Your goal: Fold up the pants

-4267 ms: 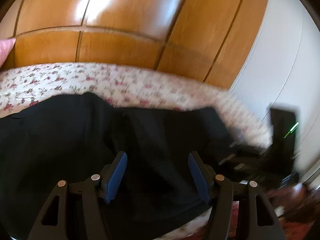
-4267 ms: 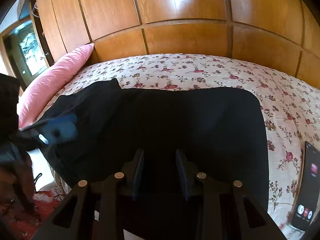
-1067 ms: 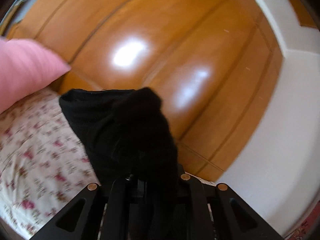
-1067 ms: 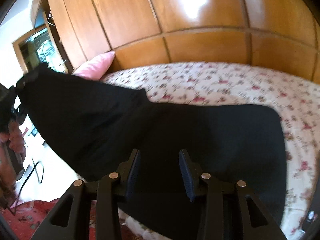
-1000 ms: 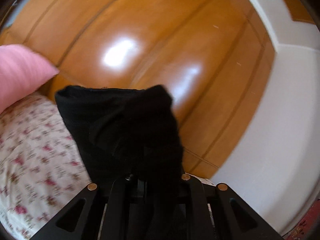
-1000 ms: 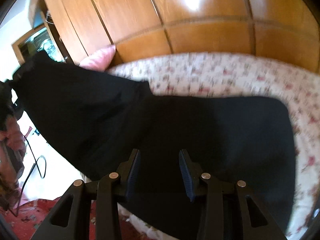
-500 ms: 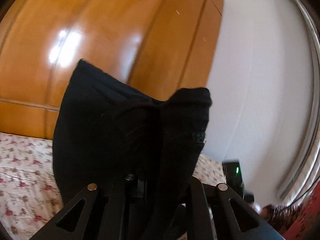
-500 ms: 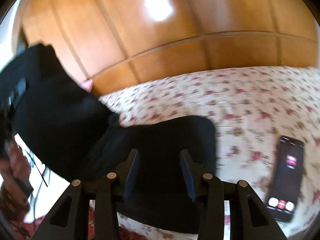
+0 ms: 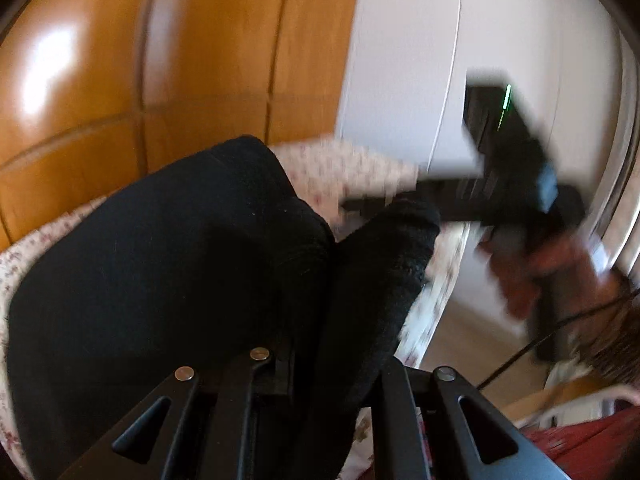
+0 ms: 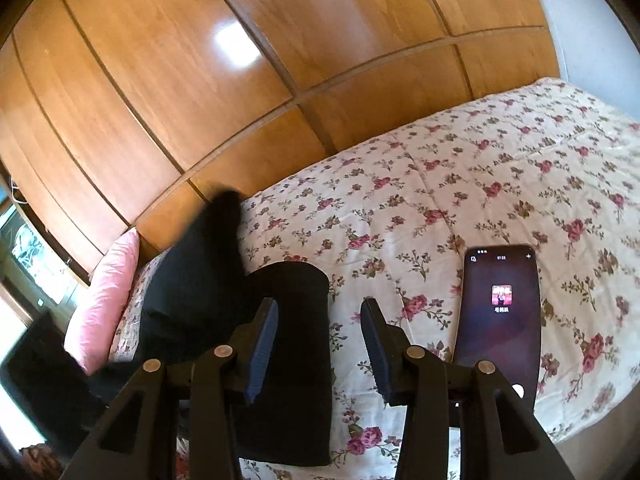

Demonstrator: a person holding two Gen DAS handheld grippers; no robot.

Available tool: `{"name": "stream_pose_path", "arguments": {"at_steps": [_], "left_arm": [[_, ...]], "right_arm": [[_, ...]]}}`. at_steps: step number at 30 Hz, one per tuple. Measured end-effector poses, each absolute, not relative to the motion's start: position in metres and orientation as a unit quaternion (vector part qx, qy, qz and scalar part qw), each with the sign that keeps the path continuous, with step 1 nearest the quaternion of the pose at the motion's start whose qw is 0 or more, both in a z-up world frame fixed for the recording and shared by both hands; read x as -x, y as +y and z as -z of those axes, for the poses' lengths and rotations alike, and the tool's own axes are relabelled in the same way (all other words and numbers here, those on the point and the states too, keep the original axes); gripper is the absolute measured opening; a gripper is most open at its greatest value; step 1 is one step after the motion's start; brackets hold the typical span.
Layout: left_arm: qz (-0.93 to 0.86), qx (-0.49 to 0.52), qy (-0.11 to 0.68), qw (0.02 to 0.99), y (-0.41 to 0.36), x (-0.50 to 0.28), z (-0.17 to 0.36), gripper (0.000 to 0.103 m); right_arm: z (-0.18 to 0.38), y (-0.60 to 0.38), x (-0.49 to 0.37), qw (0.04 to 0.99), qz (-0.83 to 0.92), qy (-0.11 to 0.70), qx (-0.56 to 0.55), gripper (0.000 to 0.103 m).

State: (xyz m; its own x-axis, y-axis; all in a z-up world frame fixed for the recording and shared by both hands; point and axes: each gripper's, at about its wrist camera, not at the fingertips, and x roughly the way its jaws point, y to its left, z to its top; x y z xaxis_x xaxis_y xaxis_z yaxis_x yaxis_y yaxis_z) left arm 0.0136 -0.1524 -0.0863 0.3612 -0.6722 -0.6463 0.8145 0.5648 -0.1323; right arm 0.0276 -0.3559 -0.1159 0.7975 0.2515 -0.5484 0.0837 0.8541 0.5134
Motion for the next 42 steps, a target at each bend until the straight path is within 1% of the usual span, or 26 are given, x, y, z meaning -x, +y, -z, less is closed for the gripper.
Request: {"name": "stream_pose_path", "arguments": {"at_steps": [2,3,5,7,9,10,15,17,19,23,26,29,32,33,34,35,38,42], "left_arm": [[0.449,-0.124,0.35,0.813,-0.162,-0.011,0.101,0.017],[0.449,-0.126,0.342,0.816,-0.162,-0.007,0.102,0.019],[0.458,-0.123,0.328,0.817,-0.164,0.003,0.099,0.035],[0.477,-0.113,0.334,0.805,-0.16,0.005,0.094,0.037],[0.505,-0.082,0.324,0.796,-0.152,0.011,0.08,0.037],[0.517,-0.062,0.315,0.793,-0.145,0.016,0.074,0.039],[0.494,0.048,0.256,0.829,-0.071,0.015,0.039,0.041],[0.453,0.072,0.239,0.856,-0.051,0.0,0.035,0.05],[0.408,0.076,0.242,0.877,-0.038,-0.013,0.036,0.05],[0.339,0.093,0.312,0.883,-0.018,-0.046,0.065,0.049],[0.311,0.096,0.347,0.879,-0.019,-0.058,0.087,0.048],[0.31,0.093,0.361,0.875,-0.018,-0.054,0.1,0.049],[0.304,0.064,0.352,0.883,-0.029,-0.044,0.112,0.05],[0.304,0.055,0.349,0.885,-0.028,-0.038,0.106,0.051],[0.305,0.04,0.344,0.887,-0.033,-0.039,0.108,0.051],[0.306,0.029,0.34,0.889,-0.036,-0.038,0.112,0.051],[0.305,0.013,0.336,0.891,-0.039,-0.032,0.108,0.051],[0.325,0.079,0.375,0.865,-0.026,-0.053,0.087,0.051]], "right_arm": [[0.116,-0.355,-0.027,0.91,-0.047,0.315,-0.265,0.044],[0.116,-0.355,-0.027,0.911,-0.046,0.316,-0.262,0.044],[0.116,-0.352,-0.027,0.912,-0.046,0.317,-0.254,0.044],[0.116,-0.349,-0.026,0.915,-0.043,0.319,-0.244,0.044],[0.115,-0.346,-0.026,0.918,-0.04,0.316,-0.235,0.044],[0.112,-0.345,-0.025,0.922,-0.037,0.313,-0.226,0.044],[0.088,-0.325,-0.019,0.944,-0.04,0.281,-0.167,0.044],[0.081,-0.312,-0.019,0.948,-0.058,0.274,-0.151,0.044],[0.077,-0.293,-0.024,0.948,-0.086,0.277,-0.129,0.044],[0.083,-0.255,-0.051,0.94,-0.103,0.319,-0.065,0.044],[0.088,-0.238,-0.074,0.935,-0.103,0.337,-0.033,0.044],[0.091,-0.231,-0.093,0.934,-0.098,0.343,-0.019,0.044],[0.101,-0.232,-0.112,0.926,-0.091,0.365,-0.015,0.044],[0.11,-0.234,-0.121,0.919,-0.073,0.387,-0.004,0.044],[0.119,-0.237,-0.126,0.913,-0.05,0.406,0.01,0.039],[0.125,-0.238,-0.13,0.909,-0.043,0.415,0.012,0.037],[0.141,-0.248,-0.128,0.912,-0.046,0.407,-0.011,0.037],[0.134,-0.244,-0.111,0.918,-0.03,0.395,0.021,0.037]]}}
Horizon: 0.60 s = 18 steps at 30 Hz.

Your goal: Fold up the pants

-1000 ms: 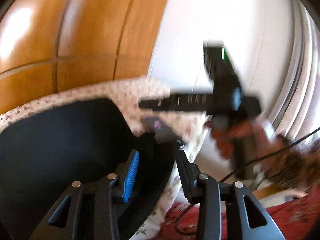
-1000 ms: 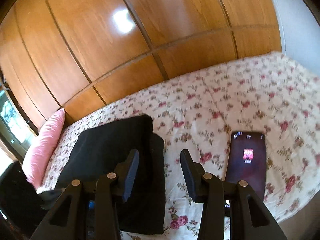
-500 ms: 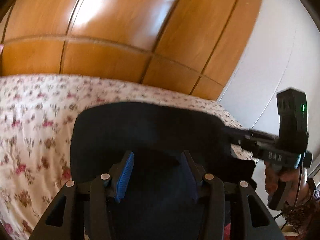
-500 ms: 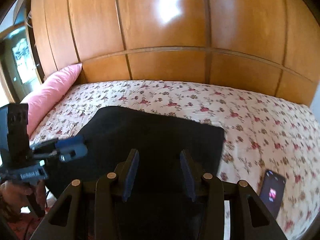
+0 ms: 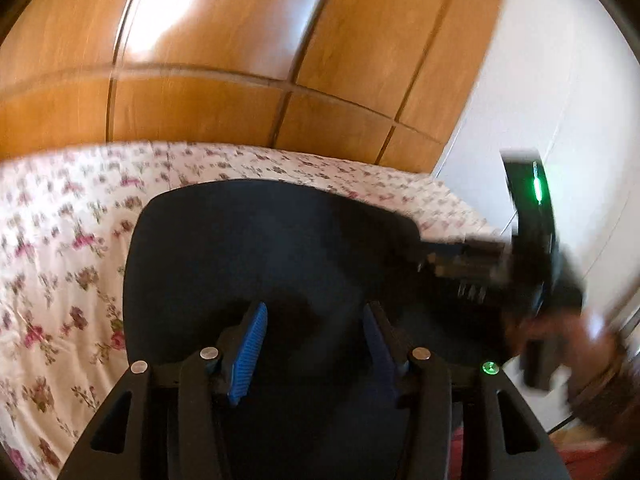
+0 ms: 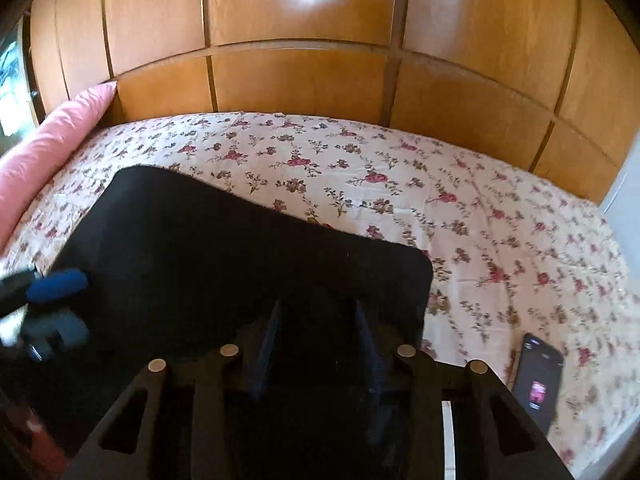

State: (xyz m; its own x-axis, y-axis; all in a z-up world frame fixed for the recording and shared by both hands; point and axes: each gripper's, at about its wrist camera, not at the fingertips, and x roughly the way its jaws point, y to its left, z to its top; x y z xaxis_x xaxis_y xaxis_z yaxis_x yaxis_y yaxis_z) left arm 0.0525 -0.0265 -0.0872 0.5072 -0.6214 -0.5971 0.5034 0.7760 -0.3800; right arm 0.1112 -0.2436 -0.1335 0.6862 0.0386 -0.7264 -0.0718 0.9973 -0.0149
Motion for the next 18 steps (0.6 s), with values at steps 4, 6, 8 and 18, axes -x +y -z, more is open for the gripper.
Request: {"name": "stream_pose_path", "arguments": {"at_steps": [4,6,8,18], "left_arm": [[0.312,0.105,0.367,0.87,-0.016,-0.074,0.062,0.051],[0.301,0.056,0.38,0.873,-0.027,-0.09,0.06,0.051],[0.282,0.007,0.393,0.875,-0.042,-0.107,0.067,0.051],[0.273,0.048,0.426,0.861,-0.027,-0.131,0.102,0.053]], "right_arm": [[0.127,-0.257,-0.096,0.915,-0.011,0.403,0.022,0.041],[0.129,-0.267,-0.087,0.912,-0.019,0.41,-0.001,0.044],[0.133,-0.277,-0.077,0.906,-0.026,0.421,-0.029,0.052],[0.151,-0.298,-0.052,0.9,-0.011,0.426,-0.093,0.062]]}}
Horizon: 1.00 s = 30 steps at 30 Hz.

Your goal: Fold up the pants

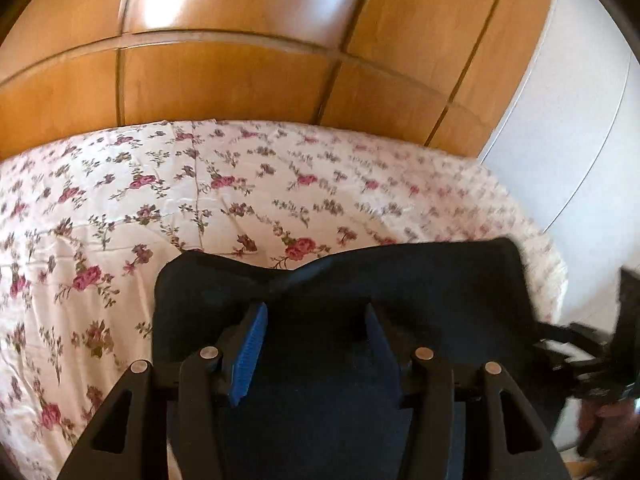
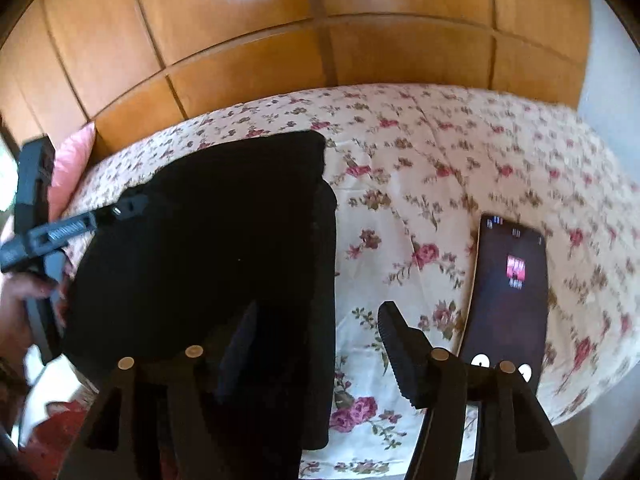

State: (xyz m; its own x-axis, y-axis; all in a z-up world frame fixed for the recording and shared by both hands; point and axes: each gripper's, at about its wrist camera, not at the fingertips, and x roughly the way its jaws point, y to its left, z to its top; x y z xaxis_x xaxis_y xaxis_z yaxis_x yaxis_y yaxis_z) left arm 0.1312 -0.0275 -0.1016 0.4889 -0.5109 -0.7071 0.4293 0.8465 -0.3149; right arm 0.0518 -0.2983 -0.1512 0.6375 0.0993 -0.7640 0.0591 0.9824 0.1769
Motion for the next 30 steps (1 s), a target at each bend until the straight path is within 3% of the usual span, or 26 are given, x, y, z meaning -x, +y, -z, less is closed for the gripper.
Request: {"name": "stream_pose_path", "arguments": {"at_steps": [5,11,30], "left_arm": [[0.24,0.106,0.391,0.882,0.015,-0.106,0.082,0.055],[0.173,0.05,0.396,0.9,0.025,-0.085,0.079,0.058],[0.153,0.022,0.409,0.899,0.023,-0.06,0.075,0.061]], "right_arm": [[0.149,-0.303,-0.052,0.899,-0.017,0.421,-0.12,0.062],[0.147,-0.298,-0.053,0.902,-0.019,0.417,-0.11,0.064],[0.14,-0.28,-0.052,0.906,-0.031,0.413,-0.087,0.064]]}}
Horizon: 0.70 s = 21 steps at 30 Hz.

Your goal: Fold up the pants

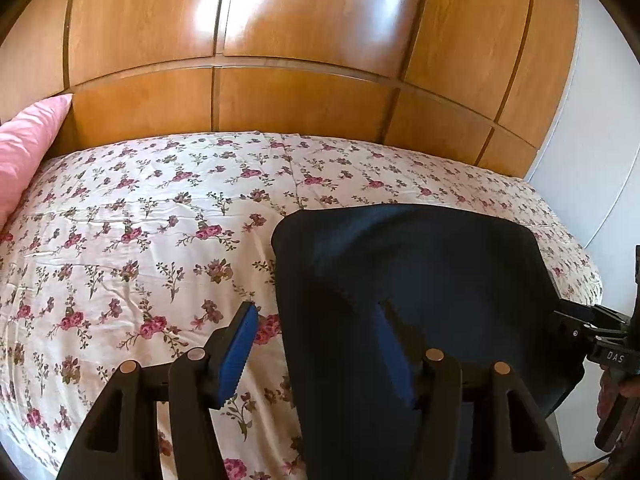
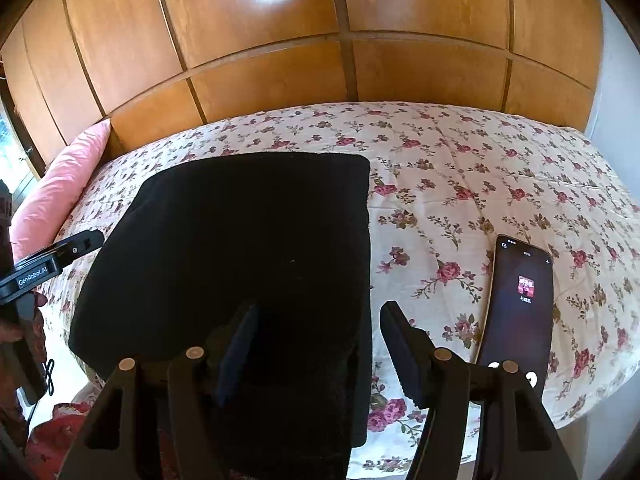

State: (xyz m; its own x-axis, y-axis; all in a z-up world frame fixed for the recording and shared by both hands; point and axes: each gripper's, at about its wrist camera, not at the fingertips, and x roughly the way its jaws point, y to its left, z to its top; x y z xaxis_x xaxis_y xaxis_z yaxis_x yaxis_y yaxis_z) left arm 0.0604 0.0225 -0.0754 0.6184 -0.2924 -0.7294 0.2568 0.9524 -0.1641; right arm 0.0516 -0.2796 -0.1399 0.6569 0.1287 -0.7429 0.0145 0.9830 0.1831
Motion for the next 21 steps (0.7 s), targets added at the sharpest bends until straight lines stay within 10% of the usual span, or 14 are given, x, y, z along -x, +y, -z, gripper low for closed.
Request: {"name": "stream_pose_path", "arguments": {"at_steps": [21], "left_arm": [[0.298,0.187,0.476,0.806,0.05,-0.094,0.125,0.074]], "right_arm": [[0.191,-0.338,-0.106,0.828,-0.136,0.458,-0.294,0.077]]}}
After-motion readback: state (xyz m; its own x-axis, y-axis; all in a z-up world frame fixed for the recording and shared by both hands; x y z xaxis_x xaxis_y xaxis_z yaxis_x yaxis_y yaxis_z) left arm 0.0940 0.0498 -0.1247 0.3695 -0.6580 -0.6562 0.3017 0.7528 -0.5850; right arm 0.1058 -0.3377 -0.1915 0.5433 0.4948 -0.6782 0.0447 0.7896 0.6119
